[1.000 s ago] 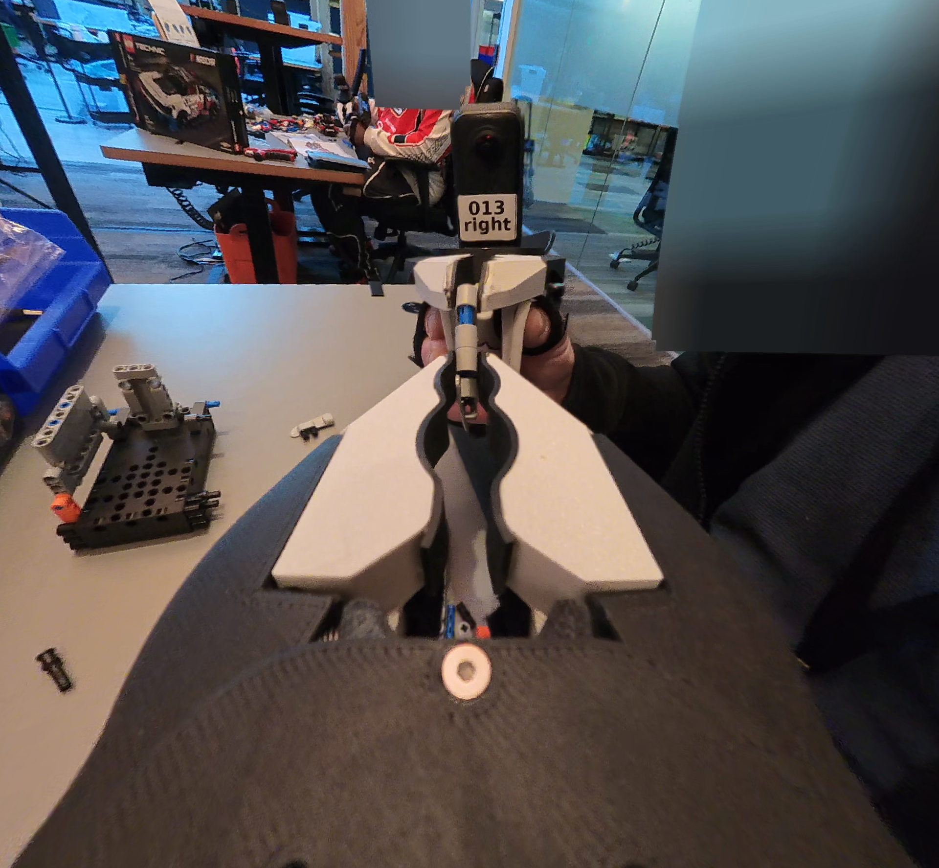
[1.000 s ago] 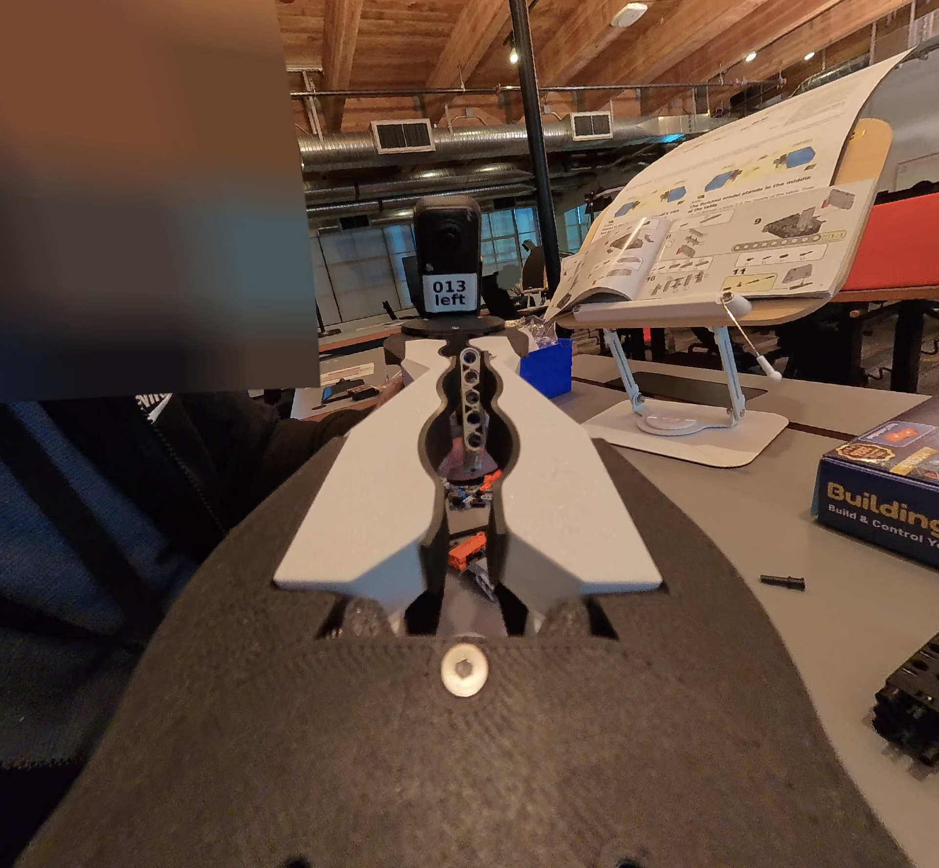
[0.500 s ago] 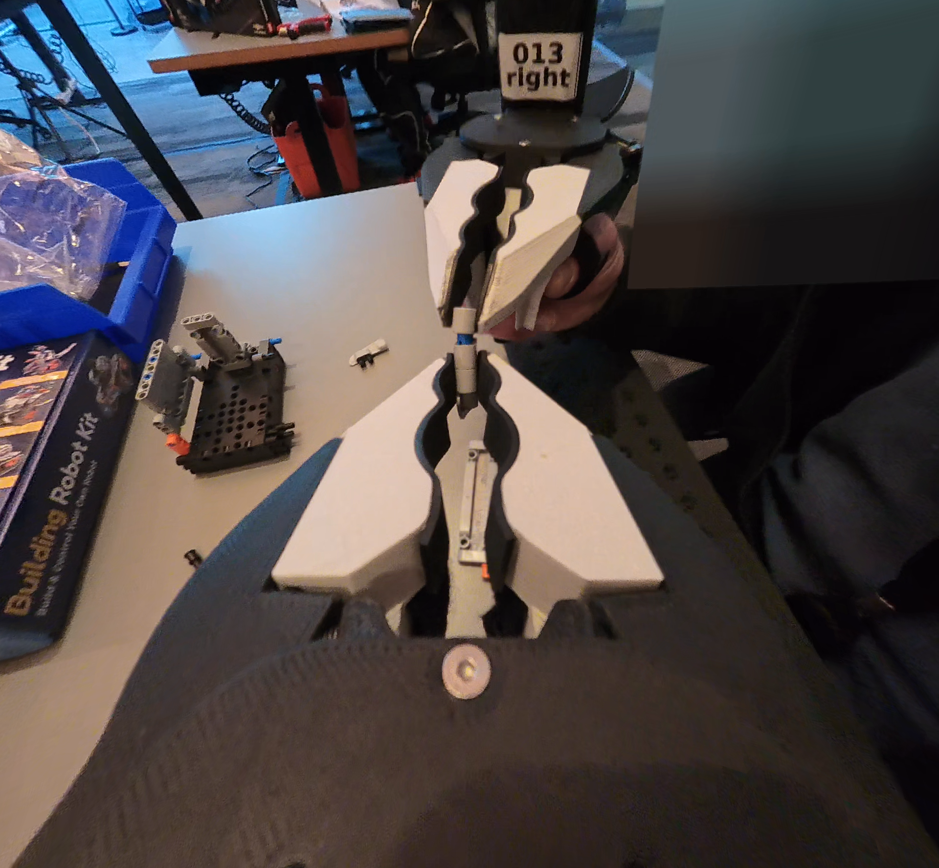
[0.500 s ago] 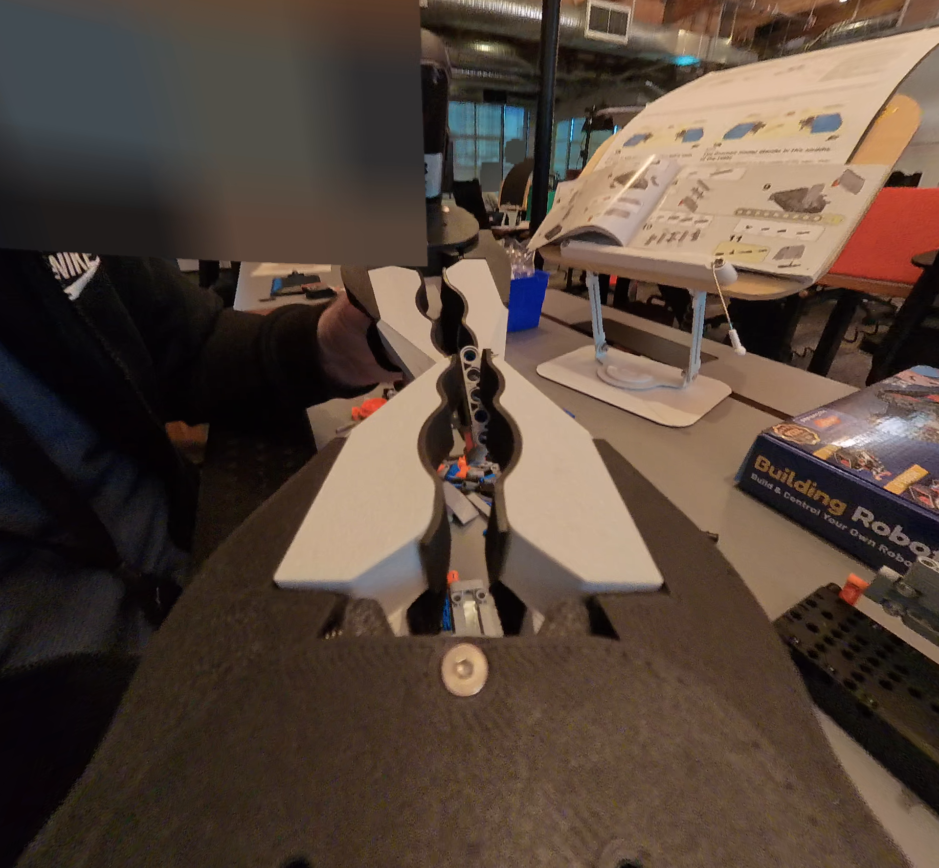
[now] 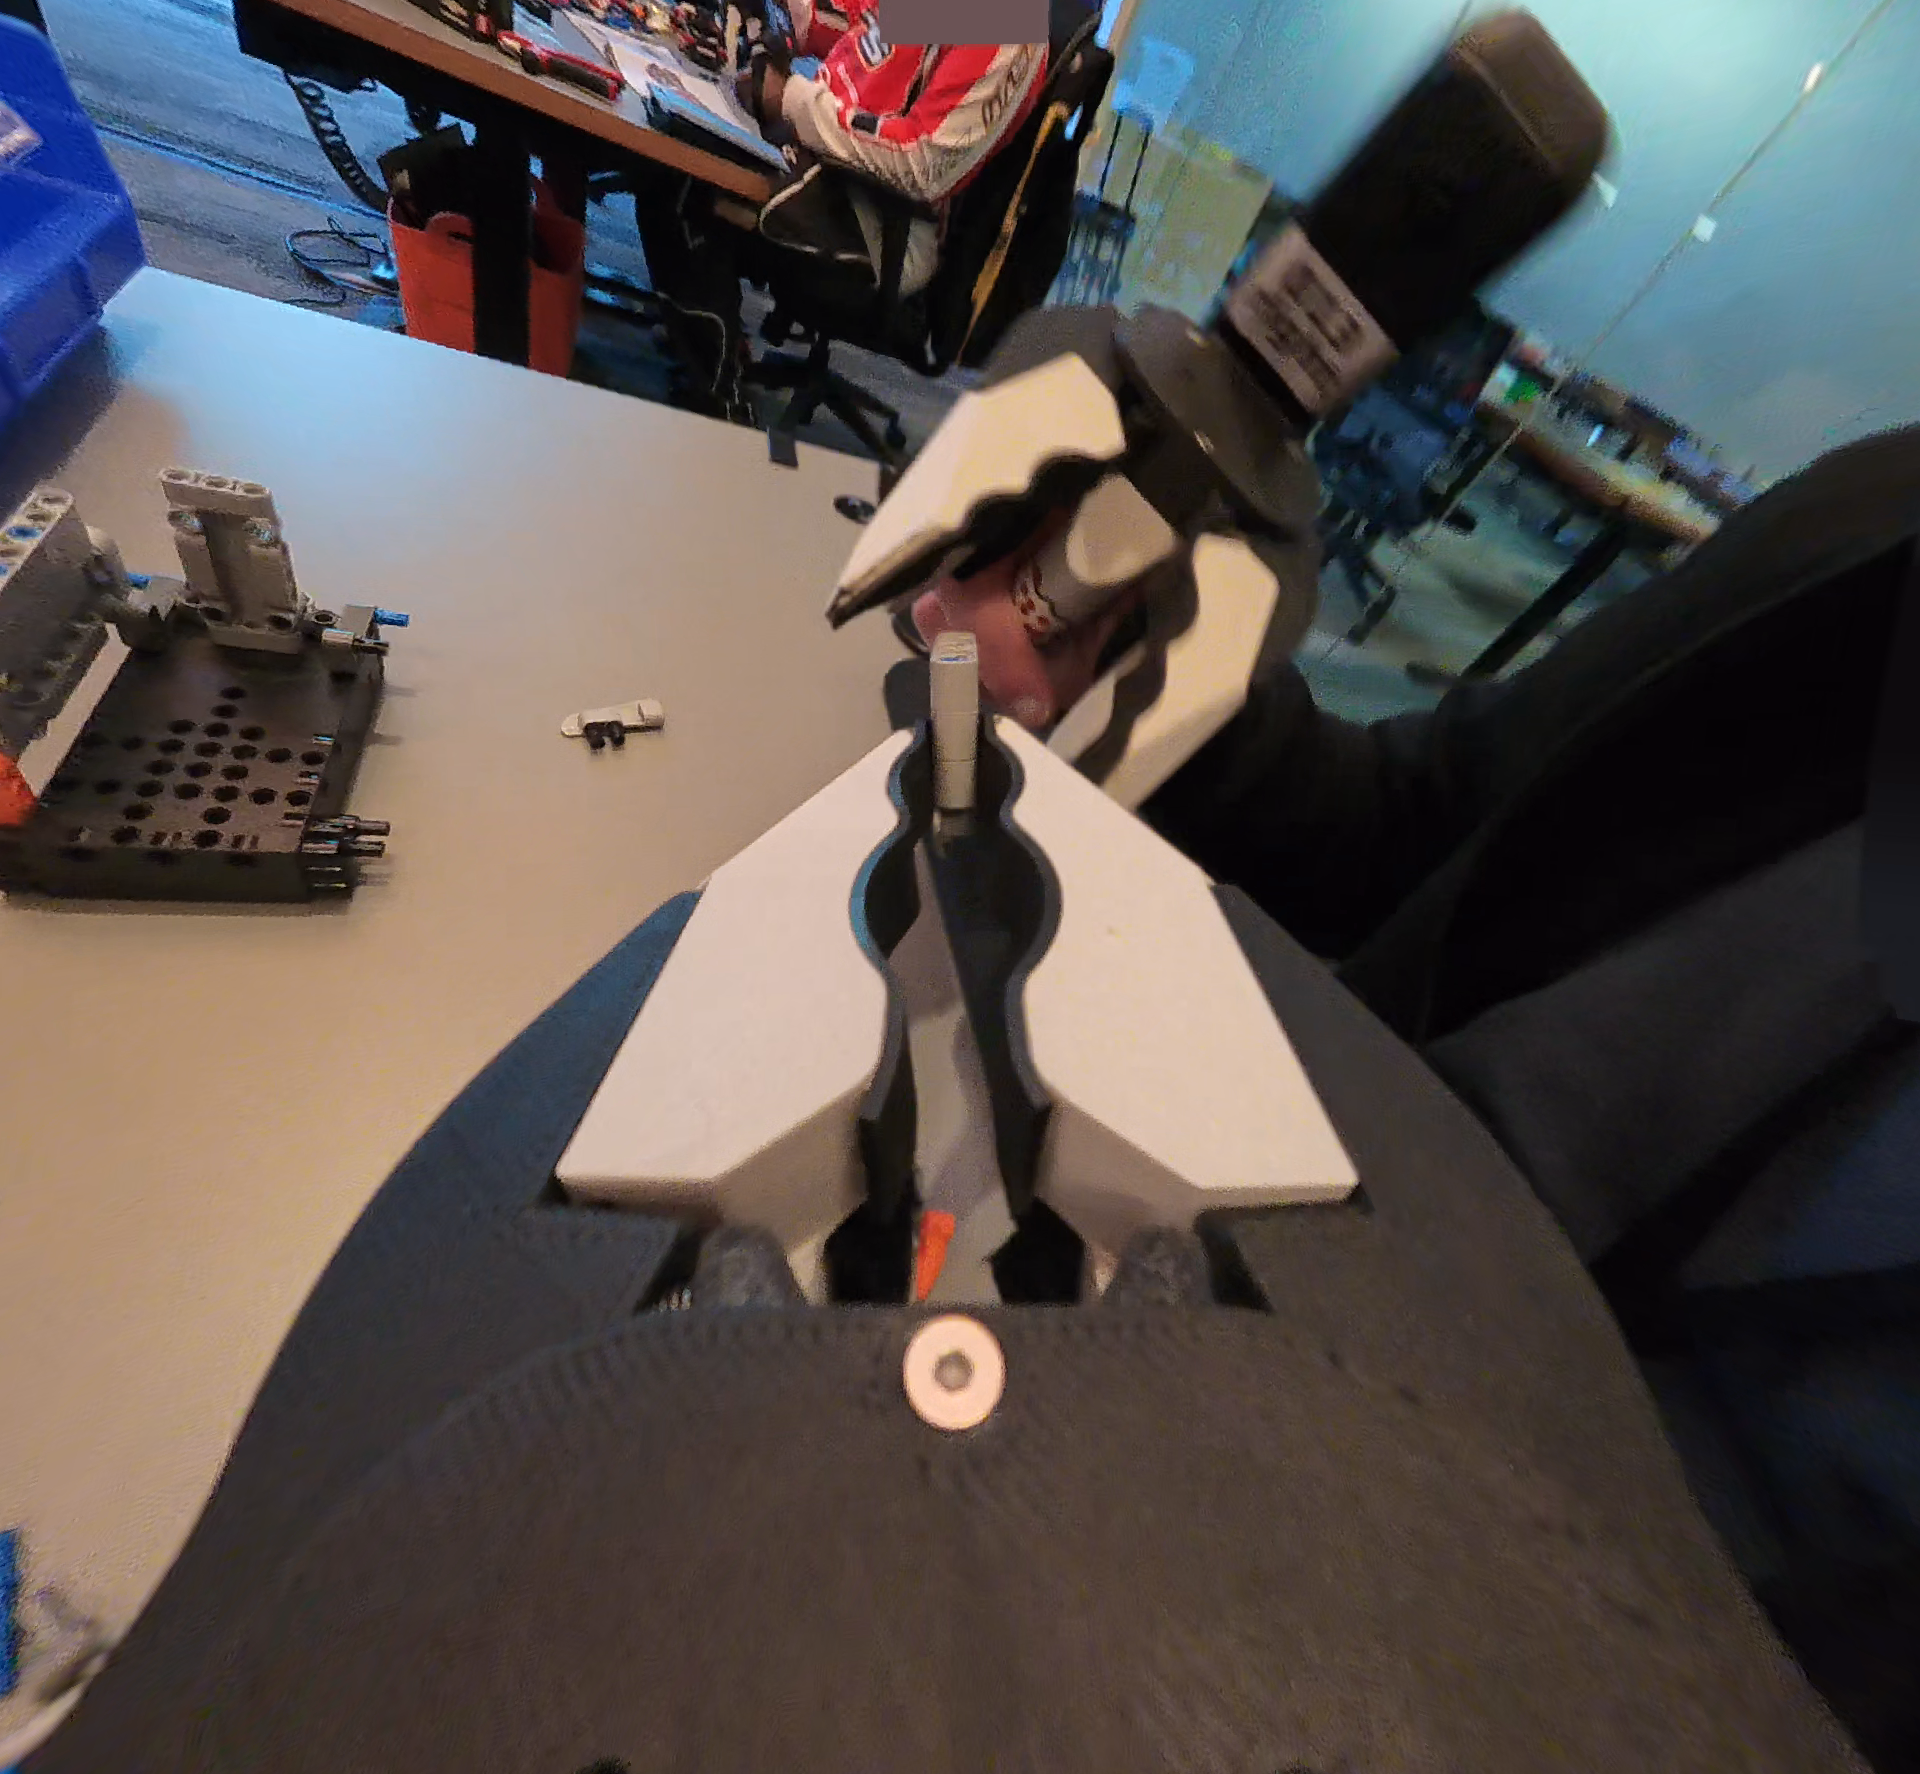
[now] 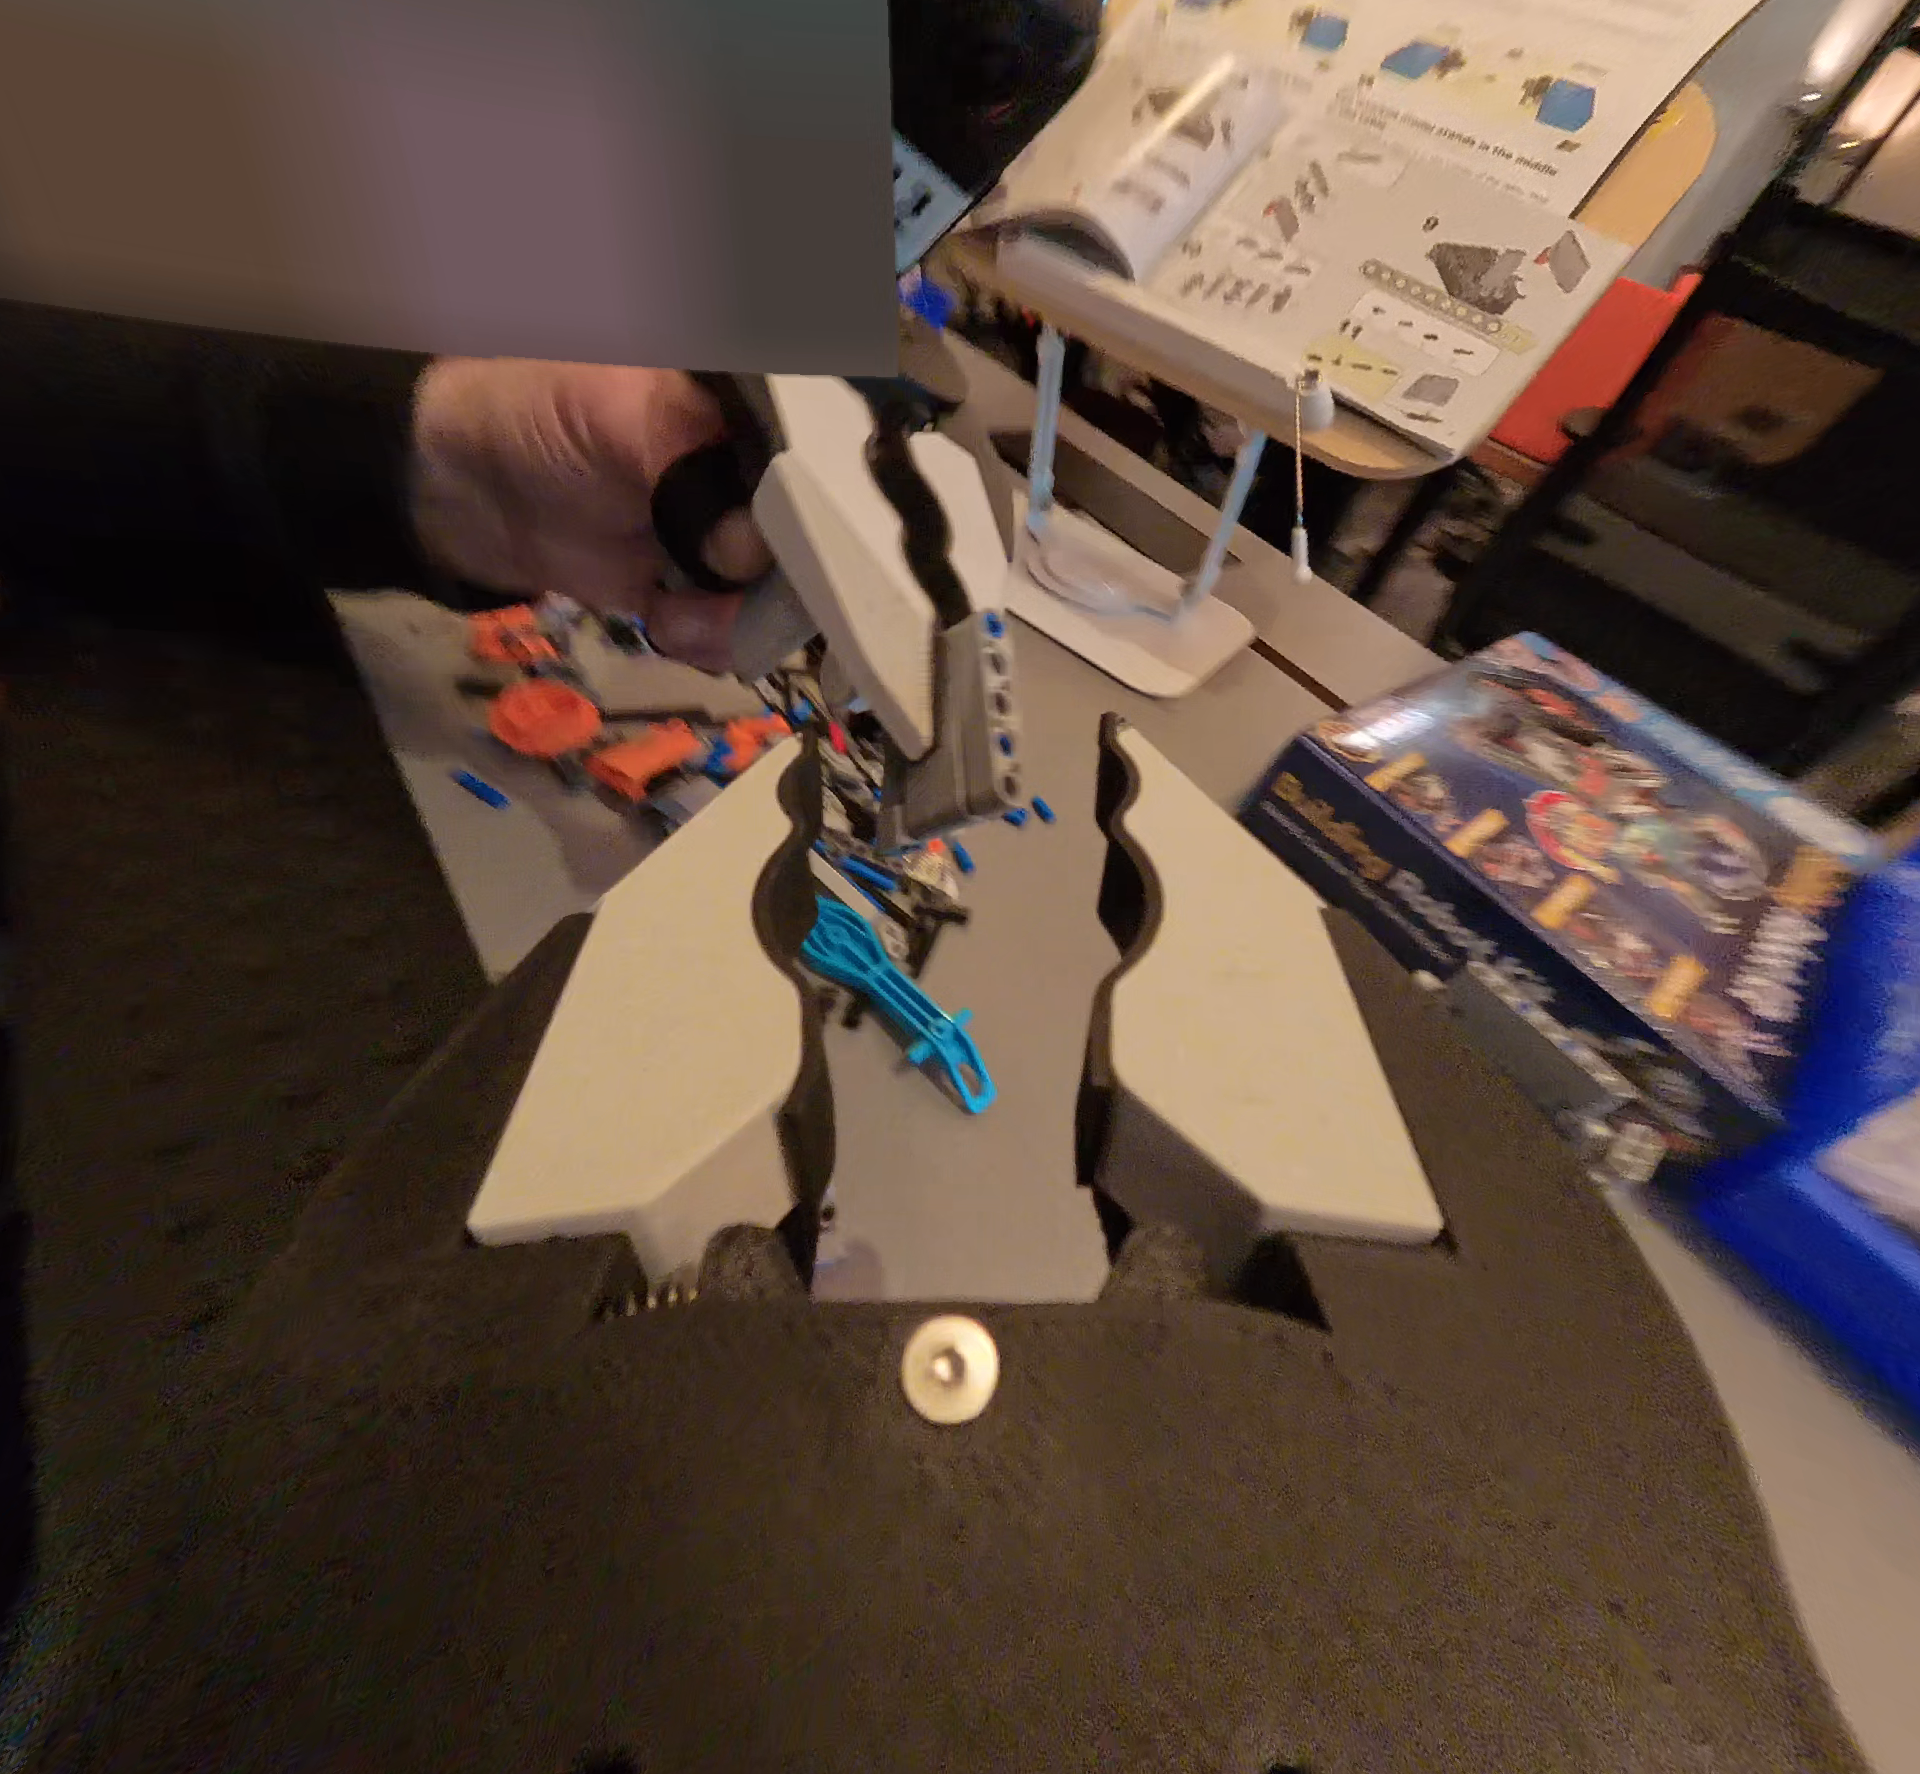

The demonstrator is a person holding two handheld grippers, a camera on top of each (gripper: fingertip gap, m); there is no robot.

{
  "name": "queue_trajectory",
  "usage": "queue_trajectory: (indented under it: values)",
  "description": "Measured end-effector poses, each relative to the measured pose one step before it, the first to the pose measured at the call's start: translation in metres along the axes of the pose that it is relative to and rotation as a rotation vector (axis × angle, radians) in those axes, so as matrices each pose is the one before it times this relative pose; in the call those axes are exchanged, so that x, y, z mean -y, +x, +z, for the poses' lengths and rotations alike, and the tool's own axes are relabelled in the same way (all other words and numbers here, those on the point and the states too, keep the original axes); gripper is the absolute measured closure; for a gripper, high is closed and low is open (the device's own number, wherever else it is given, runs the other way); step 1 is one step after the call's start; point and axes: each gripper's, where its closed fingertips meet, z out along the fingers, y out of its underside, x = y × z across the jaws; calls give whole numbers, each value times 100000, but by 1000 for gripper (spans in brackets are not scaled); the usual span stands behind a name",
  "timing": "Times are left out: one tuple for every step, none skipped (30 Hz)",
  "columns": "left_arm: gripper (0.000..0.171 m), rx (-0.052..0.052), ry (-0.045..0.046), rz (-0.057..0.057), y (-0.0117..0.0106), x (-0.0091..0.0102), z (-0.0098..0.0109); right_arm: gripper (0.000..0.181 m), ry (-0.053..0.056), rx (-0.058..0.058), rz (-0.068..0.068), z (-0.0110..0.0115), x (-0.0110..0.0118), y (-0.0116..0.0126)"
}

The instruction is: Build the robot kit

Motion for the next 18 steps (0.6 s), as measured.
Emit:
queue_trajectory:
  values:
    - [167,-1352,2042,-3557,-106,125,6,125,-6995,-6207,-8511,479,-592,131]
    - [167,-1616,225,-3040,30,-67,9,126,-6976,-7311,-9873,374,-619,303]
    - [167,173,1399,-1555,-114,143,-49,134,-5355,-5744,-9151,288,-433,117]
    - [167,-174,689,-1918,-50,60,1,134,-4191,-3528,-6702,323,-304,-68]
    - [167,-251,362,-1551,-51,-37,36,134,-3211,-3490,-3710,267,-185,127]
    - [168,123,1357,-1440,-137,57,11,136,-2406,-2961,-1916,194,-134,192]
    - [167,-518,1137,-1448,-83,51,-8,137,-1504,-1913,-1207,98,-91,120]
    - [167,327,-160,-527,-103,-102,22,137,-1373,-454,-843,50,-159,-48]
    - [167,797,480,615,-33,-2,56,139,-1425,-419,294,26,-182,-39]
    - [167,1510,79,205,-161,-16,84,141,-1217,-1716,-116,90,-182,92]
    - [167,1777,-1138,643,-312,-191,12,141,-2450,-986,-837,215,-322,-66]
    - [167,816,-384,-389,-269,-129,-54,141,-1533,-165,-247,245,-215,-130]
    - [167,-167,335,-1146,-129,-72,-21,141,-376,582,150,136,-69,-90]
    - [167,-779,688,-620,32,53,-7,141,1248,2145,2020,-9,72,-51]
    - [167,-1028,1207,71,151,270,-51,140,3281,2644,5144,-99,299,22]
    - [168,-484,749,1158,114,240,-31,140,2819,918,4142,-77,277,99]
    - [167,222,121,2044,-49,14,0,140,835,-1055,979,8,76,86]
    - [167,-702,991,251,2,21,-26,140,517,118,1729,49,28,-93]
